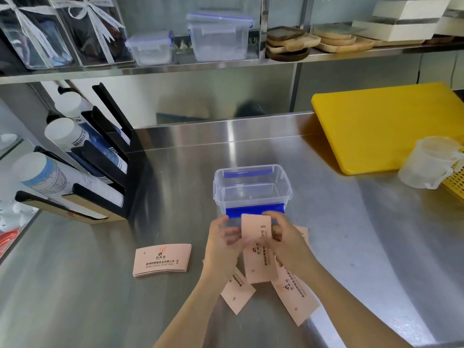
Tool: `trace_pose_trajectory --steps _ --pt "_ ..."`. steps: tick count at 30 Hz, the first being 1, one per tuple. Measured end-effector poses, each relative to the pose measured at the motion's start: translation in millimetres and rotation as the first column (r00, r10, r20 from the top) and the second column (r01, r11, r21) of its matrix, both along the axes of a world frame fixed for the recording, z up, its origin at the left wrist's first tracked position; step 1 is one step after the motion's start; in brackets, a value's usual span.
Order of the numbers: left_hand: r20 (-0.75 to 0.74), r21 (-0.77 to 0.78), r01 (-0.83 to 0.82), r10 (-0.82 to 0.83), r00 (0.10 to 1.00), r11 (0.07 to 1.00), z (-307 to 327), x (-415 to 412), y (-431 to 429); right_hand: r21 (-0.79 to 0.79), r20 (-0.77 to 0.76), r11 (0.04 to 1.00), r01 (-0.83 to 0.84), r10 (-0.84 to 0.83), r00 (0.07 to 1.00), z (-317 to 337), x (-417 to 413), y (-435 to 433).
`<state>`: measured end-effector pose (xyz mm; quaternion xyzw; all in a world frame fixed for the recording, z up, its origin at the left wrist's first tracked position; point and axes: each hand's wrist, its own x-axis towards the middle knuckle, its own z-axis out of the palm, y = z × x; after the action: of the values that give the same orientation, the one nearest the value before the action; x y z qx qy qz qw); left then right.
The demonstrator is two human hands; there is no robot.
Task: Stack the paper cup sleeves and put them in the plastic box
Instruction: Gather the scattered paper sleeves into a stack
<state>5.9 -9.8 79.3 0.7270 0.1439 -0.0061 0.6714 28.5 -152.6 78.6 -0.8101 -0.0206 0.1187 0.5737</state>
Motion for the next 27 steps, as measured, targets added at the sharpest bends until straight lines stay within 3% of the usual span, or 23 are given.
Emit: trace_pose_trajectory --steps 2,5,7,9,11,14,20,25,27 --pt "-0.065 0.029 0.074 -0.072 0.995 0.997 -1 0 -1 0.185 -0.052 0.978 0.091 -0.083 0.995 2 -1 0" --pt "-0.052 0.101 0.102 -0.097 0.994 0.990 -3 -1 -1 0.142 -0.053 0.981 0.136 -0.129 0.990 -1 -5 -1" --pt "-0.020 0.169 0.055 -0.052 0.998 0.984 -2 0 2 0.008 -0.020 0.979 0.201 -0.201 0.979 -7 -9 -5" --pt "-0.003 0.215 0.026 -0.026 1.000 0.976 1 1 5 -0.270 0.023 0.940 0.211 -0.213 0.977 -13 -11 -12" --pt "-0.008 0.256 0.010 -0.008 1.000 0.967 2 2 7 -0.585 -0.034 0.807 0.081 -0.124 0.992 -17 -13 -17" --pt "-0.023 0.315 -0.003 0.010 1.000 0.949 -1 2 7 -0.723 -0.205 0.673 -0.156 0.006 0.979 -26 -18 -18" --pt "-0.081 0.369 0.059 -0.031 0.996 0.927 -11 0 5 -0.672 -0.319 0.697 -0.251 0.034 0.947 -34 -12 -19" --pt "-0.079 0.395 0.093 -0.067 0.995 0.914 -13 3 10 -0.472 -0.205 0.873 -0.121 0.024 0.978 -24 -3 -32" --pt "-0.070 0.413 0.105 -0.084 0.994 0.905 -13 4 13 -0.260 -0.145 0.965 0.021 -0.061 0.988 -12 1 -36"
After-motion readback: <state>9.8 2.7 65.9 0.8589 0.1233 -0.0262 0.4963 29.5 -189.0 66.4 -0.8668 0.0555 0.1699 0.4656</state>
